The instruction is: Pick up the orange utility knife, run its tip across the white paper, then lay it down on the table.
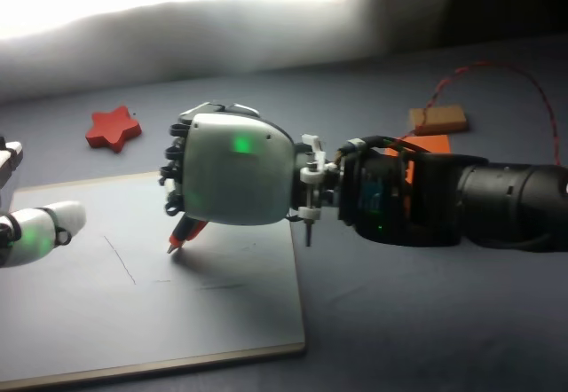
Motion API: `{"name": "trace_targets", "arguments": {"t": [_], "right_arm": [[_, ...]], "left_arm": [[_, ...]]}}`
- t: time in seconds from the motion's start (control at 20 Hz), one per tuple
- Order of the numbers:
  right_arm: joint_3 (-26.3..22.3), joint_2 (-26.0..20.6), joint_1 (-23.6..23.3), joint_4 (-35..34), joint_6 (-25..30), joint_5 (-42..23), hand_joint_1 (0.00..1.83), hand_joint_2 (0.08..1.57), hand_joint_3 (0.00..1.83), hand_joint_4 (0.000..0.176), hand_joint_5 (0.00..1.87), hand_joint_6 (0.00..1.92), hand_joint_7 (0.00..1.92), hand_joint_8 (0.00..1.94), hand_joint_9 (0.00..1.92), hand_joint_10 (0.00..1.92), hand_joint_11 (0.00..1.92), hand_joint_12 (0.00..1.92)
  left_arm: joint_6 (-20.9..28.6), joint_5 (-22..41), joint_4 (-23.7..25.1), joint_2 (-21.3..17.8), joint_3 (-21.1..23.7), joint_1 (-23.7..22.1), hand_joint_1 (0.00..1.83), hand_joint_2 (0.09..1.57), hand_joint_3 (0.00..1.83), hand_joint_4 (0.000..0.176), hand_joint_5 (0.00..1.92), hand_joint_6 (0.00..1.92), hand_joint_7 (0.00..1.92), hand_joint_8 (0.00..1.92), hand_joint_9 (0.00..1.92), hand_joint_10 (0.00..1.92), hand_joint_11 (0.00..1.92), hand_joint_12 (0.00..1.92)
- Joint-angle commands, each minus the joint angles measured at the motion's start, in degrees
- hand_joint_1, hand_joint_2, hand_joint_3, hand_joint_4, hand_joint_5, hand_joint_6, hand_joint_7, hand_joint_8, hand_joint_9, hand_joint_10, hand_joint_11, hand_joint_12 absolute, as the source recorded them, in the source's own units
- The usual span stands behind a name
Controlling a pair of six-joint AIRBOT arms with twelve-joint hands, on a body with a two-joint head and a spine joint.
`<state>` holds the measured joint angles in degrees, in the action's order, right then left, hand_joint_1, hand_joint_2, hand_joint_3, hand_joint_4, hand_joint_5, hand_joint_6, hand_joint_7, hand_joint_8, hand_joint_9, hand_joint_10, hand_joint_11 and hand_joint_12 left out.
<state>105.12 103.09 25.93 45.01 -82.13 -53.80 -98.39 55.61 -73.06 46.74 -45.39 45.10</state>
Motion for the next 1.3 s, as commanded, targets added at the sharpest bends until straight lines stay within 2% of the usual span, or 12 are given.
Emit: {"name": "trace_targets", "arguments": {"t": [0.0,0.6,0.95,1.05,1.15,1.25], "right_arm": [[0.47,-0.66,0.19,-1.58,-0.71,-5.1,1.4,1.13,0.3,0.176,1.37,1.92,1.53,1.94,1.68,1.92,1.75,1.92],[2.13,-3.12,-0.04,-1.58,1.19,-7.16,1.46,1.14,0.26,0.176,1.42,1.92,1.6,1.94,1.72,1.92,1.77,1.92],[1.84,-3.61,-4.02,-1.98,3.07,-10.11,1.45,1.13,0.28,0.176,1.4,1.92,1.58,1.94,1.7,1.92,1.75,1.92],[-1.74,-5.74,-6.0,-4.54,5.1,-5.92,1.45,1.14,0.28,0.176,1.4,1.92,1.57,1.94,1.7,1.92,1.76,1.92],[-7.72,-8.96,-7.29,-8.03,7.64,-0.41,1.45,1.13,0.28,0.176,1.39,1.92,1.56,1.94,1.69,1.92,1.75,1.92],[-11.56,-11.16,-8.05,-8.04,10.67,1.68,1.44,1.13,0.28,0.176,1.38,1.92,1.56,1.94,1.69,1.92,1.75,1.92]], "left_arm": [[-0.17,4.89,2.85,-0.04,-0.07,-0.53,0.0,1.26,0.0,0.0,0.0,0.0,0.0,0.0,0.0,0.0,0.01,0.01],[-0.65,4.9,2.87,0.24,0.08,-0.79,0.0,1.27,0.0,0.0,0.0,0.0,0.0,0.0,0.0,0.0,0.0,0.0],[-1.01,4.89,3.2,0.36,0.11,-1.3,0.0,1.27,0.0,0.0,0.0,0.0,0.0,0.0,0.0,0.0,0.0,0.0],[-1.39,4.35,4.32,0.45,0.3,-2.1,0.0,1.27,0.0,0.0,0.0,0.0,0.0,0.0,0.0,0.0,0.0,0.0],[-1.99,2.17,5.92,0.46,0.76,-2.96,0.0,1.27,0.0,0.0,0.0,0.0,0.0,0.0,0.0,0.0,0.0,0.0],[-2.0,1.52,7.17,0.78,1.57,-3.61,0.0,1.27,0.0,0.0,0.0,0.0,0.0,0.0,0.0,0.0,0.0,0.0]]}}
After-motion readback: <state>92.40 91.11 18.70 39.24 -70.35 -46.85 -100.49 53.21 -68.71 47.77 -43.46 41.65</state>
